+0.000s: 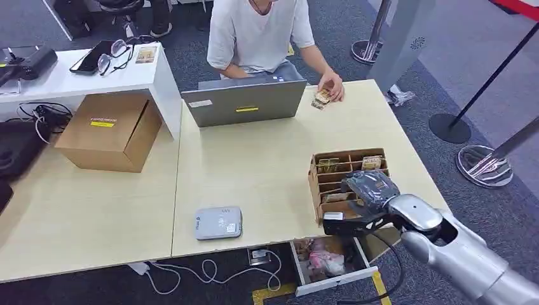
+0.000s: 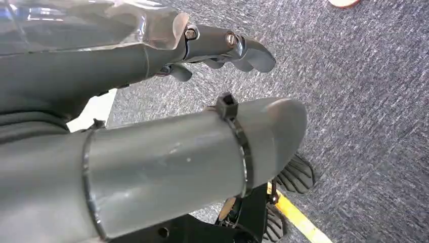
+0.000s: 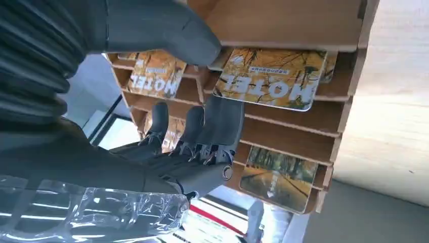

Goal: Pass the card to the sensor for recognition and then transmit it.

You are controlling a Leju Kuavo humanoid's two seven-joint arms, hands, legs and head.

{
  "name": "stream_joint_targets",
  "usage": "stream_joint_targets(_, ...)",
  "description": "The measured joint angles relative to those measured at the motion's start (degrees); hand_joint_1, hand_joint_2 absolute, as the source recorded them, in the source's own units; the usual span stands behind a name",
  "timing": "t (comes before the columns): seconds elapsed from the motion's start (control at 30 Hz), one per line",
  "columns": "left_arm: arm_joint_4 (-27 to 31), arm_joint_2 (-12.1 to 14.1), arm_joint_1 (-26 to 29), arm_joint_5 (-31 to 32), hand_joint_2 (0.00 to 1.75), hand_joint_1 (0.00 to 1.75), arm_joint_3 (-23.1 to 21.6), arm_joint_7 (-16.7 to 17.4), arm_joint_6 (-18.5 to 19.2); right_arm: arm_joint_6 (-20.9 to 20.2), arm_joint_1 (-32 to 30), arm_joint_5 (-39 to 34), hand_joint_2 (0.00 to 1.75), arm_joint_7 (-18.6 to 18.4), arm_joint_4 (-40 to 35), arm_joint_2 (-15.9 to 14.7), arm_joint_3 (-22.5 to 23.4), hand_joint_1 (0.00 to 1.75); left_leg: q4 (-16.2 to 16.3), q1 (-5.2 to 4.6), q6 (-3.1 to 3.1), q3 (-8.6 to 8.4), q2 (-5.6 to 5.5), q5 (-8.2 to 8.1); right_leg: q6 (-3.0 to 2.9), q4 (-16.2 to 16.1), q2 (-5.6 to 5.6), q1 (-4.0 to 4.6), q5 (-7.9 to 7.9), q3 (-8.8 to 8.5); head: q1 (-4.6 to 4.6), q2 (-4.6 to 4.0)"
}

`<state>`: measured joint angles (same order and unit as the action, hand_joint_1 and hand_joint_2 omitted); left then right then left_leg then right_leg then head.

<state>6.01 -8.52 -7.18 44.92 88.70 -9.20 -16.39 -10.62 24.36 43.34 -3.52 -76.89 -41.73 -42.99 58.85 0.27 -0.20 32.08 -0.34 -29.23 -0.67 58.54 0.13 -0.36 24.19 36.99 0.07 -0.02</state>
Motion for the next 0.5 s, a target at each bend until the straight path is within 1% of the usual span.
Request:
stream_joint_targets(0.03, 0.0, 0.0, 0.0, 0.0, 0.0, 0.0, 0.0, 0.0, 0.0, 0.0, -0.2, 0.0, 1.75, 0.0, -0.2, -0.1, 0.2, 1.12, 0.0, 0.0, 0.0, 0.0, 0.0, 0.0, 0.0, 0.0, 0.01, 0.0, 0.0, 0.0, 0.0, 0.0)
stream_joint_targets(0.07, 0.0, 0.0, 0.0, 0.0, 0.0, 0.0, 0.0, 0.0, 0.0, 0.0, -0.4, 0.0, 1.75, 0.0, -0.3, -0.2, 0.3, 1.12, 0.0, 0.0, 0.0, 0.0, 0.0, 0.0, 0.0, 0.0, 0.01, 0.0, 0.0, 0.0, 0.0, 0.0)
stream_joint_targets(0.1, 0.0, 0.0, 0.0, 0.0, 0.0, 0.0, 0.0, 0.0, 0.0, 0.0, -0.6, 0.0, 1.75, 0.0, -0.4, -0.2, 0.5, 1.22, 0.0, 0.0, 0.0, 0.0, 0.01, 0.0, 0.0, 0.0, 0.01, 0.0, 0.0, 0.0, 0.0, 0.0)
stream_joint_targets(0.13, 0.0, 0.0, 0.0, 0.0, 0.0, 0.0, 0.0, 0.0, 0.0, 0.0, -0.7, 0.0, 1.75, 0.0, -0.5, -0.3, 0.5, 1.4, 0.0, 0.0, 0.0, 0.0, 0.01, 0.0, 0.0, 0.0, 0.01, 0.0, 0.0, 0.0, 0.0, 0.0)
stream_joint_targets(0.27, 0.0, 0.0, 0.0, 0.3, 0.0, 0.0, 0.0, 0.0, 0.0, 0.0, -1.0, 0.0, 1.75, -0.1, -0.9, -0.3, 0.7, 1.4, 0.0, 0.0, 0.0, 0.0, 0.01, 0.0, 0.0, 0.0, 0.01, 0.0, 0.0, 0.0, 0.0, 0.0)
stream_joint_targets(0.3, 0.0, 0.0, 0.0, 0.3, 0.0, 0.0, 0.0, 0.0, 0.0, 0.1, -1.0, 0.1, 1.75, -0.2, -0.9, -0.3, 0.8, 1.36, 0.0, 0.0, 0.0, 0.0, 0.01, 0.0, 0.0, 0.0, 0.0, 0.0, 0.0, 0.0, 0.0, 0.0)
stream_joint_targets(0.37, 0.0, 0.0, 0.0, 0.3, 0.0, 0.0, 0.0, 0.1, 0.0, 0.1, -1.1, 0.4, 1.75, -0.2, -0.9, -0.3, 0.9, 1.4, 0.0, 0.0, 0.0, 0.0, 0.0, 0.0, 0.0, 0.0, 0.0, 0.0, 0.0, 0.0, -0.02, 0.0)
stream_joint_targets(0.43, 0.0, 0.0, 0.0, 0.5, 0.0, 0.0, 0.0, 0.2, 0.0, 0.0, -1.1, 0.7, 1.75, -0.1, -0.9, -0.3, 1.0, 1.55, 0.0, 0.0, 0.0, 0.0, 0.0, 0.0, 0.0, 0.0, 0.0, 0.0, 0.0, 0.0, 0.0, 0.0)
stream_joint_targets(0.5, 0.0, 0.0, 0.0, 0.7, 0.0, 0.0, 0.0, 0.3, 0.0, 0.0, -1.1, 0.7, 1.75, 0.0, -0.9, -0.3, 1.0, 1.57, 0.0, 0.0, 0.0, 0.0, 0.0, 0.0, 0.0, 0.0, 0.0, 0.0, 0.0, 0.0, 0.0, 0.0)
